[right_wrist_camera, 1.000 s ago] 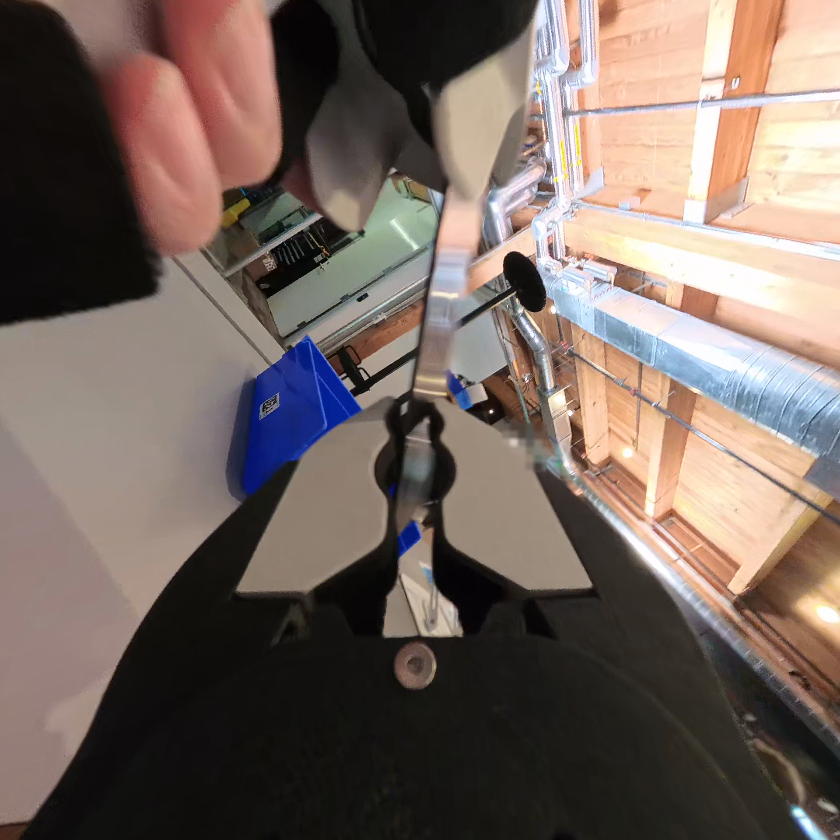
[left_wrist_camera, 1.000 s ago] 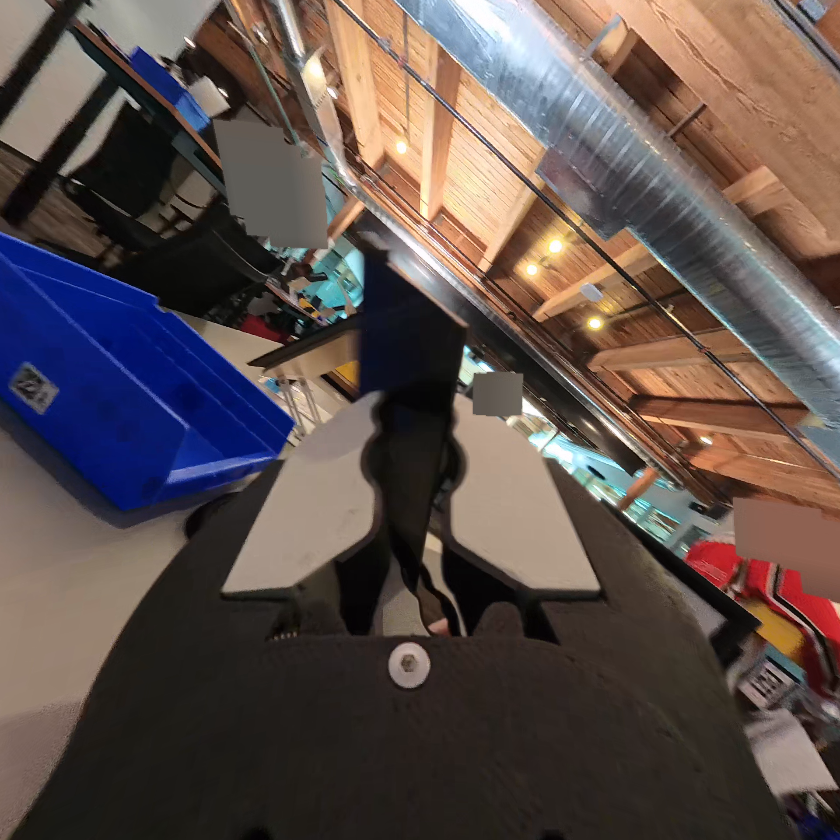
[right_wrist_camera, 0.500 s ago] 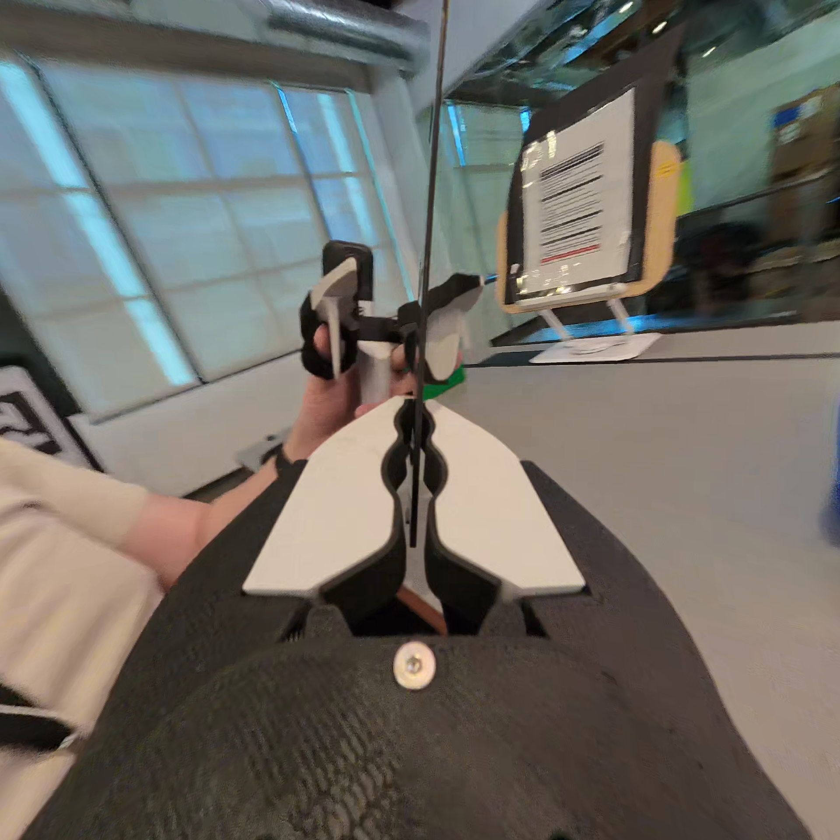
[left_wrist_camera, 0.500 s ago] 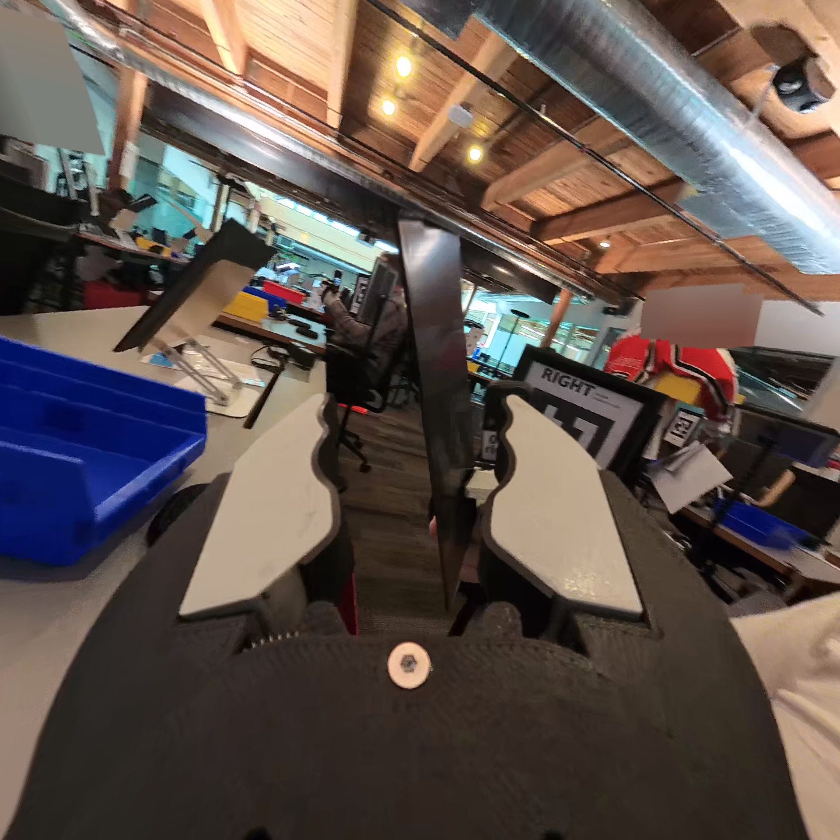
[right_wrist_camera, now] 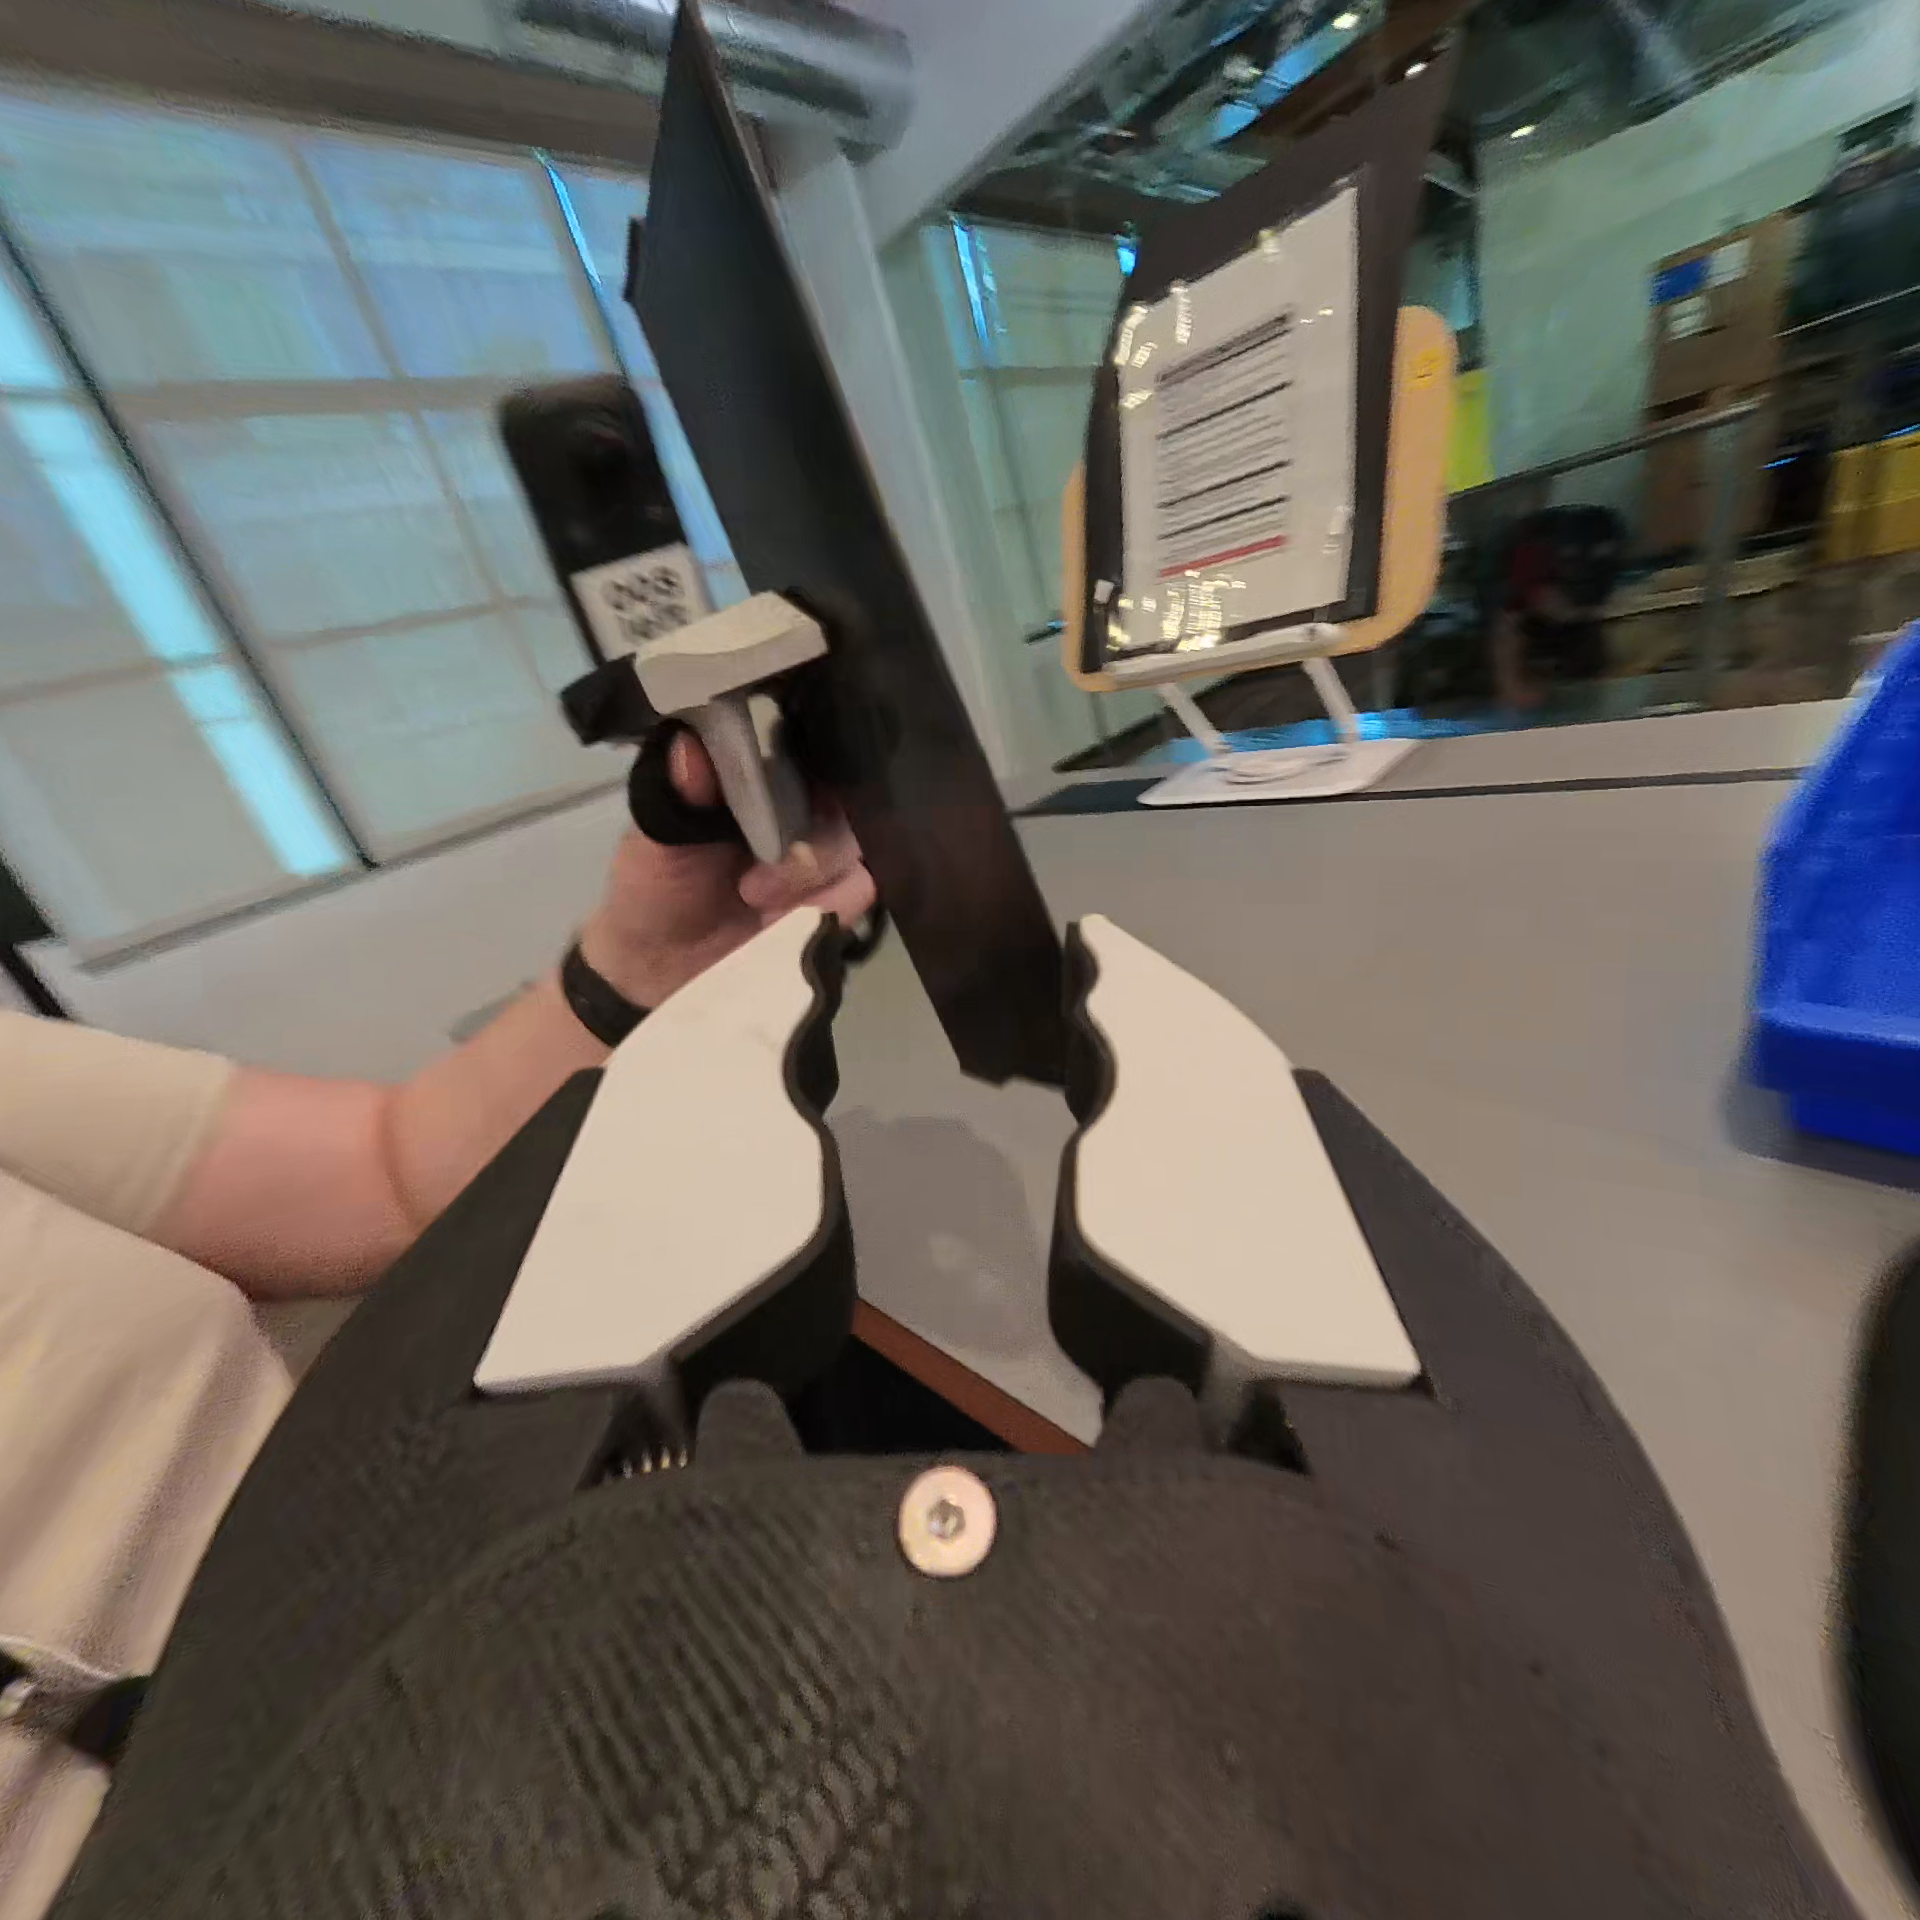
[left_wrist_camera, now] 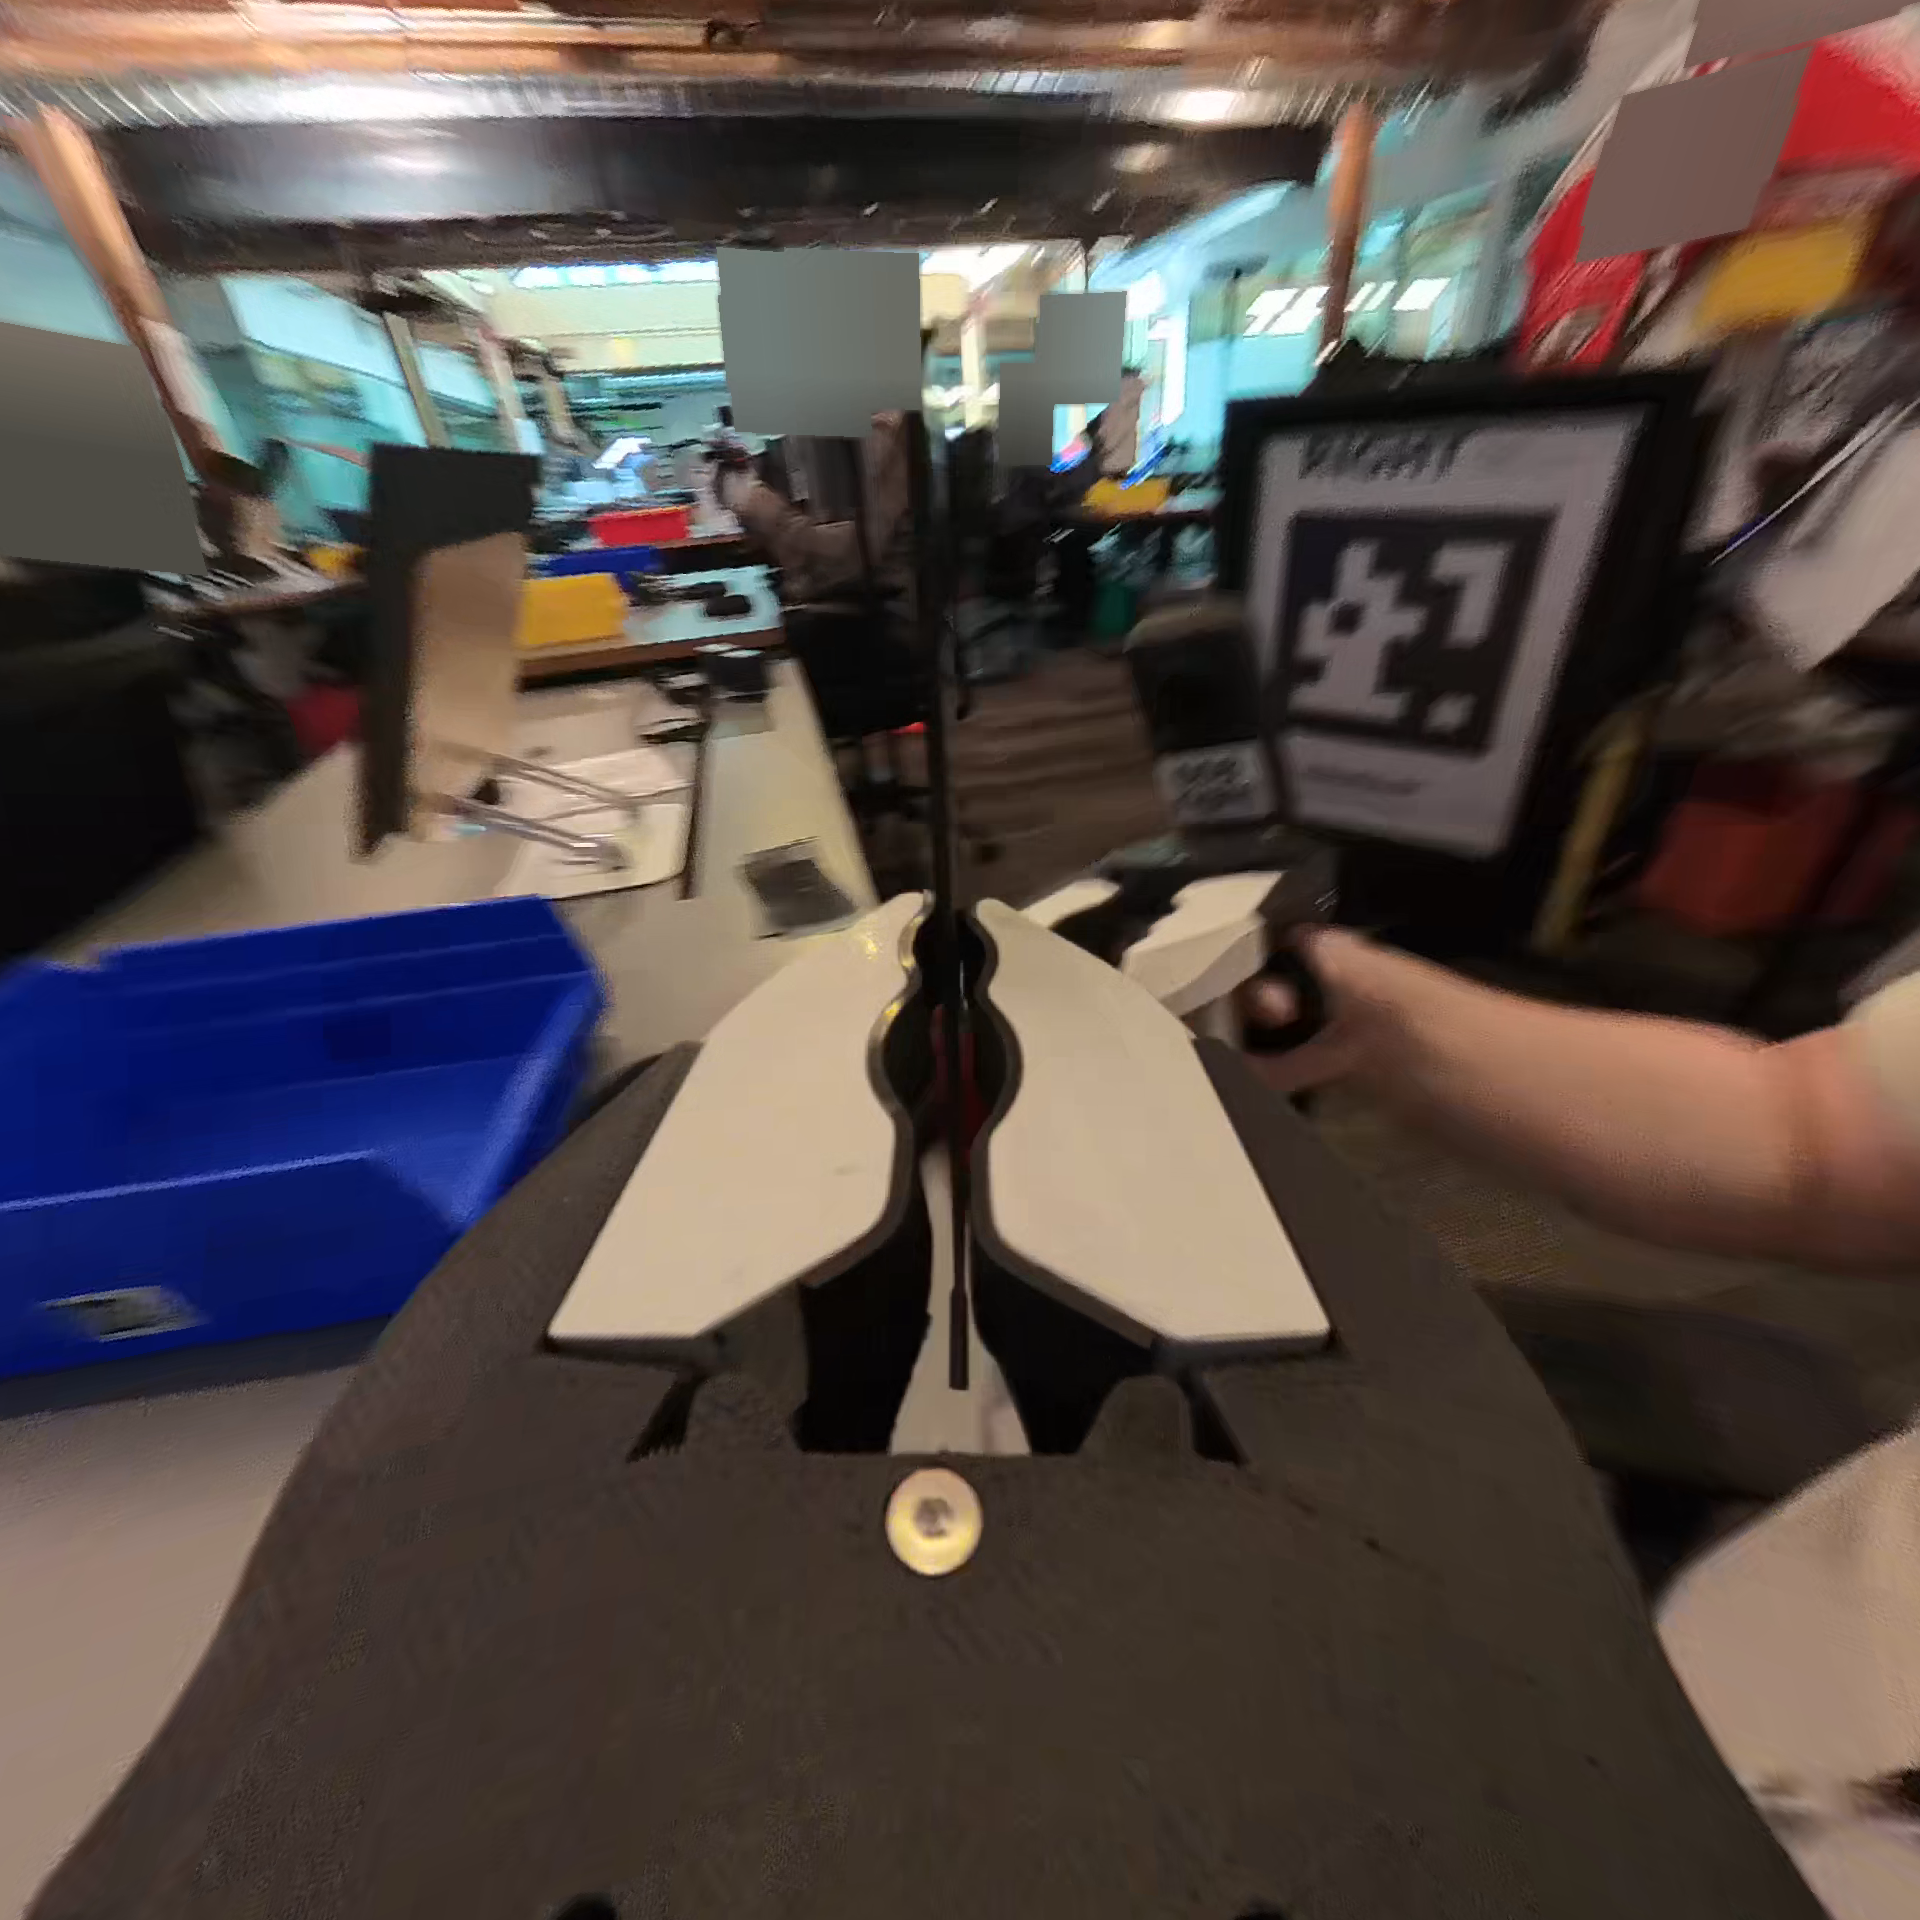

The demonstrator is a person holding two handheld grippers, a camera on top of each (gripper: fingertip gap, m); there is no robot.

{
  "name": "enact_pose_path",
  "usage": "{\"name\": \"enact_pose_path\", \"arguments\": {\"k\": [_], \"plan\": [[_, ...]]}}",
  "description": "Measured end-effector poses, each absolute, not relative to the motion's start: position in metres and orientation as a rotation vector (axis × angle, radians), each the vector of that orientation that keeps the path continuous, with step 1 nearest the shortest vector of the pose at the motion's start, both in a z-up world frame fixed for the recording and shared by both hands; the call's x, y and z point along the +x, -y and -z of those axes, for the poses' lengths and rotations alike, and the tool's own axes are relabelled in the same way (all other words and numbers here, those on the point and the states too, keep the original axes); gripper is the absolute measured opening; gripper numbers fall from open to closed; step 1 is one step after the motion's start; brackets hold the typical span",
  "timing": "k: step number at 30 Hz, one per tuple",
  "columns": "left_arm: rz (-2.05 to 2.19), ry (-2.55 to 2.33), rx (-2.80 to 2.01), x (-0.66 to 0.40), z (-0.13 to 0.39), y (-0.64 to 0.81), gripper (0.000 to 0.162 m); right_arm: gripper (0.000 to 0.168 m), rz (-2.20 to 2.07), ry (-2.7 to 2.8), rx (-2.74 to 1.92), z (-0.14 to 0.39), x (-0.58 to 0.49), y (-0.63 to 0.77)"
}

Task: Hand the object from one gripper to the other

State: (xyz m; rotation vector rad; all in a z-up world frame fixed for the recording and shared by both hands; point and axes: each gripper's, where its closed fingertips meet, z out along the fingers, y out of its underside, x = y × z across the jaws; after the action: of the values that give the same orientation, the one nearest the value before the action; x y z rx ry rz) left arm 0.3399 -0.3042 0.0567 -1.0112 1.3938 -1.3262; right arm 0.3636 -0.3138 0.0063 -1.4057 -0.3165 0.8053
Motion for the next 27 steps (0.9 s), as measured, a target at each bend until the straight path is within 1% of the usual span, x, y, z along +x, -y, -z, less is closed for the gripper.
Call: {"name": "enact_pose_path", "arguments": {"k": [3,6,9,11,13,14,15,16,17,19,20,23,24,27], "plan": [[0.799,-1.482,-0.883,0.332,-0.049,0.284,0.001,0.046,-0.451,0.506,-1.464,-0.011,0.37,0.322],[0.233,-1.539,-0.671,0.323,-0.047,0.266,0.001,0.051,0.117,0.804,-1.429,-0.027,0.367,0.328],[-0.036,-1.578,-0.529,0.319,-0.045,0.267,0.001,0.051,0.661,1.063,-1.284,-0.046,0.353,0.328],[-0.073,-1.608,-0.523,0.319,-0.041,0.27,0.001,0.051,0.87,1.153,-1.165,-0.056,0.338,0.327],[-0.103,-1.608,-0.505,0.318,-0.04,0.273,0.0,0.05,0.947,1.233,-1.112,-0.054,0.323,0.324],[-0.115,-1.607,-0.5,0.318,-0.039,0.273,0.0,0.047,0.979,1.265,-1.109,-0.05,0.32,0.321],[-0.125,-1.61,-0.504,0.317,-0.038,0.274,0.0,0.042,1.026,1.272,-1.094,-0.051,0.319,0.318],[-0.128,-1.601,-0.503,0.316,-0.038,0.275,0.0,0.031,1.077,1.263,-1.067,-0.053,0.319,0.316],[-0.13,-1.583,-0.504,0.315,-0.039,0.275,0.002,0.011,1.106,1.259,-1.044,-0.055,0.319,0.315],[-0.111,-1.512,-0.515,0.312,-0.045,0.274,0.004,0.003,1.08,1.253,-1.074,-0.053,0.319,0.314],[-0.088,-1.486,-0.56,0.31,-0.048,0.272,0.013,0.003,1.075,1.222,-1.077,-0.054,0.321,0.313],[0.082,-1.476,-0.805,0.301,-0.052,0.266,0.056,0.003,1.157,1.112,-0.989,-0.064,0.334,0.314],[0.182,-1.463,-0.871,0.297,-0.056,0.267,0.063,0.003,1.174,1.069,-0.968,-0.067,0.34,0.315],[0.638,-1.345,-1.052,0.282,-0.078,0.275,0.064,0.002,1.232,0.944,-0.862,-0.075,0.352,0.322]]}}
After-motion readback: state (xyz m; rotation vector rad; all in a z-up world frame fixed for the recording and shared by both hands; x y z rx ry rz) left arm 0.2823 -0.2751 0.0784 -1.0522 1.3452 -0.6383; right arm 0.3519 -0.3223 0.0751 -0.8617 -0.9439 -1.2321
